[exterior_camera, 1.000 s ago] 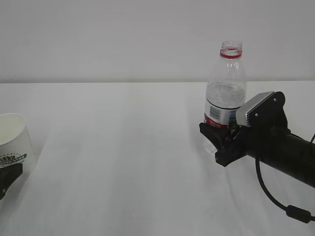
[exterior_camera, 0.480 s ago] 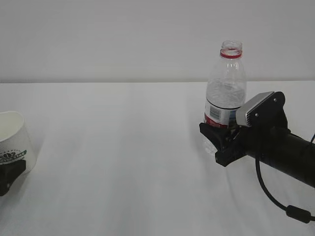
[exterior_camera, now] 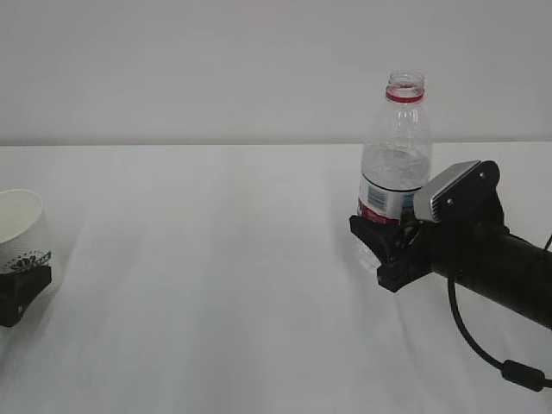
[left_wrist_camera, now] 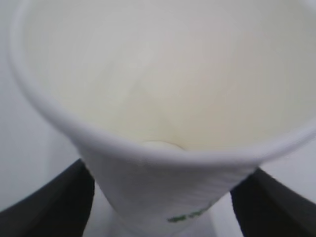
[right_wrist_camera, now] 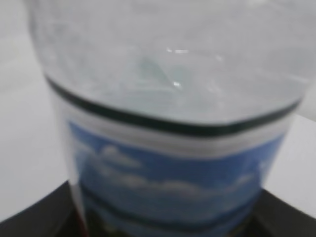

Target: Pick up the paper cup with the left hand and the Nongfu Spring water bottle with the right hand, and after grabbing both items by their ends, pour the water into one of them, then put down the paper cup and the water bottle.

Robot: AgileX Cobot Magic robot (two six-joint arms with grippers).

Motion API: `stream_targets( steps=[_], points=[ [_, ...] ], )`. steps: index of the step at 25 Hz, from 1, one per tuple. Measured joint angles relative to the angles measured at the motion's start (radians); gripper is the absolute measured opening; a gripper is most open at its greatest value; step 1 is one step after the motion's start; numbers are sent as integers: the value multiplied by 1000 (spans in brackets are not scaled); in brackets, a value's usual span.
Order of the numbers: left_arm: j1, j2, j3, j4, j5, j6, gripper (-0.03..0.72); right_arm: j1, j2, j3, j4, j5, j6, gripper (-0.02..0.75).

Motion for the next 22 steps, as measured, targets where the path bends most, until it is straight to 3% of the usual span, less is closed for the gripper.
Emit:
stream_targets(
  steps=[9,22],
  points=[
    [0,32,-48,22,0,-35,624,0,0,0,0,0,0,450],
    [0,33,-58,109,0,-39,549,0,0,0,0,0,0,450]
  ],
)
